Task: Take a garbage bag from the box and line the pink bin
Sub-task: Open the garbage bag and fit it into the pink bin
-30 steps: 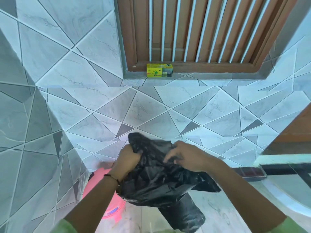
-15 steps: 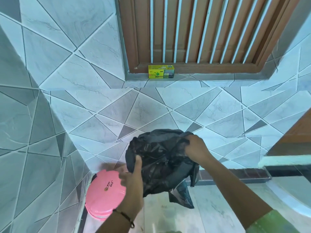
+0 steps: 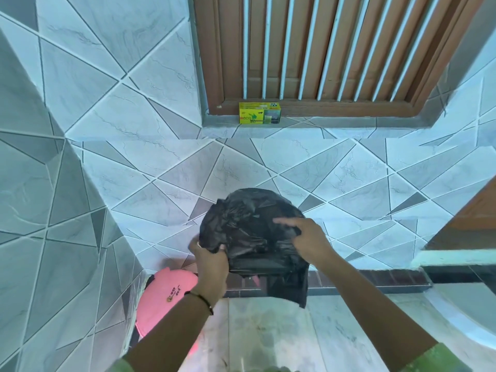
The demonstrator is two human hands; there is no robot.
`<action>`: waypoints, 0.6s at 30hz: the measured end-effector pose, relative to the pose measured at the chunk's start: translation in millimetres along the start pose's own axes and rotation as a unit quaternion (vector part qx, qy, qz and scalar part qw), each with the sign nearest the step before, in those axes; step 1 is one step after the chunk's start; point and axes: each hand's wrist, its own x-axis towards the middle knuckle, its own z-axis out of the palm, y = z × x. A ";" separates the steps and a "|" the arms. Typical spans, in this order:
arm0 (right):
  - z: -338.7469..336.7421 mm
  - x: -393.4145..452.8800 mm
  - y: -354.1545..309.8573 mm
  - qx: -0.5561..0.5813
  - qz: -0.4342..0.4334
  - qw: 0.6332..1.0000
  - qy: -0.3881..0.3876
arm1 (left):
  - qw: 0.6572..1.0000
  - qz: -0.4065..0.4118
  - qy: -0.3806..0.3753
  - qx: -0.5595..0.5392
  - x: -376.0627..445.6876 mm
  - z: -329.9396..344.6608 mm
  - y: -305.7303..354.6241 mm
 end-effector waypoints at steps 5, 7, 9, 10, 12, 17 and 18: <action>-39.1 -0.7 19.3 -0.260 0.031 0.963 0.060 | 0.938 0.214 0.051 0.269 31.0 -53.6 29.9; -48.6 -0.4 27.3 -0.285 0.078 0.953 0.063 | 0.906 0.262 0.055 0.327 44.4 -73.8 37.4; -52.1 2.7 35.4 -0.273 0.130 0.951 0.061 | 0.871 0.344 0.012 0.350 48.4 -86.3 41.4; -52.3 5.2 39.7 -0.266 0.144 0.952 0.057 | 0.848 0.390 -0.033 0.358 48.6 -91.1 41.0; -51.8 9.5 46.1 -0.261 0.155 0.952 0.050 | 0.790 0.432 -0.119 0.418 45.8 -95.9 38.9; -52.1 10.0 52.9 -0.263 0.145 0.952 0.057 | 0.696 0.363 -0.139 0.603 61.8 -103.6 27.2; -52.3 9.8 53.9 -0.273 0.138 0.950 0.063 | 0.690 0.358 -0.148 0.611 63.5 -104.9 26.5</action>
